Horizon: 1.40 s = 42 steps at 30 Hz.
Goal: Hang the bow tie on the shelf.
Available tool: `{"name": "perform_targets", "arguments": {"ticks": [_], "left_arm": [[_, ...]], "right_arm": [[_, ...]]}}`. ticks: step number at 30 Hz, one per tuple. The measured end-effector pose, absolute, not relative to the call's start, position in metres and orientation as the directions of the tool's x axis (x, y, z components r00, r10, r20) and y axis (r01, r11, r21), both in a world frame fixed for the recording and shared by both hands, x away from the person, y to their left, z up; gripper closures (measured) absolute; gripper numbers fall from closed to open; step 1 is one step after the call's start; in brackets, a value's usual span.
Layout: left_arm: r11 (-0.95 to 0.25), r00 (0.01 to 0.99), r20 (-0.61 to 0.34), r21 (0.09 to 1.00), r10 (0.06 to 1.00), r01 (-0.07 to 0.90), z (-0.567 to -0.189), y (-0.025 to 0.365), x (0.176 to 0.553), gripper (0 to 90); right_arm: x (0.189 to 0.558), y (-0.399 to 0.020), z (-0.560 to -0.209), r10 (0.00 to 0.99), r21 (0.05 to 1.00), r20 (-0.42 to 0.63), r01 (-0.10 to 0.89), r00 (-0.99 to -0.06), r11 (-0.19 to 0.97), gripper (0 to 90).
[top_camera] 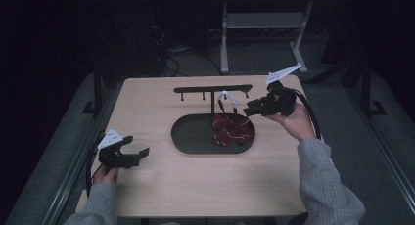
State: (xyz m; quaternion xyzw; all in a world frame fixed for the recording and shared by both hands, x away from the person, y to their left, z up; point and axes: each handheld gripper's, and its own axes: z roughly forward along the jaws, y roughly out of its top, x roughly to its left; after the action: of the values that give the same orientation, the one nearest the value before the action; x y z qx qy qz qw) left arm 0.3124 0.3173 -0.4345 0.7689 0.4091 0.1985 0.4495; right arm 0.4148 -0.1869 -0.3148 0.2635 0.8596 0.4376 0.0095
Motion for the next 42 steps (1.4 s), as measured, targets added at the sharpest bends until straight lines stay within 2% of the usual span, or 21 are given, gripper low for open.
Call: {"name": "perform_targets", "arguments": {"ticks": [10, 42], "left_arm": [[-0.272, 0.591, -0.053, 0.853, 0.805, 0.446, -0.435, 0.317, 0.312, 13.0], [-0.265, 0.584, -0.058, 0.852, 0.809, 0.452, -0.434, 0.318, 0.311, 13.0]], "right_arm": [[0.401, -0.201, -0.322, 0.475, 0.768, 0.220, 0.452, -0.852, 0.454, 53.9], [0.364, -0.235, -0.365, 0.538, 0.751, 0.251, 0.513, -0.804, 0.416, 47.8]]}}
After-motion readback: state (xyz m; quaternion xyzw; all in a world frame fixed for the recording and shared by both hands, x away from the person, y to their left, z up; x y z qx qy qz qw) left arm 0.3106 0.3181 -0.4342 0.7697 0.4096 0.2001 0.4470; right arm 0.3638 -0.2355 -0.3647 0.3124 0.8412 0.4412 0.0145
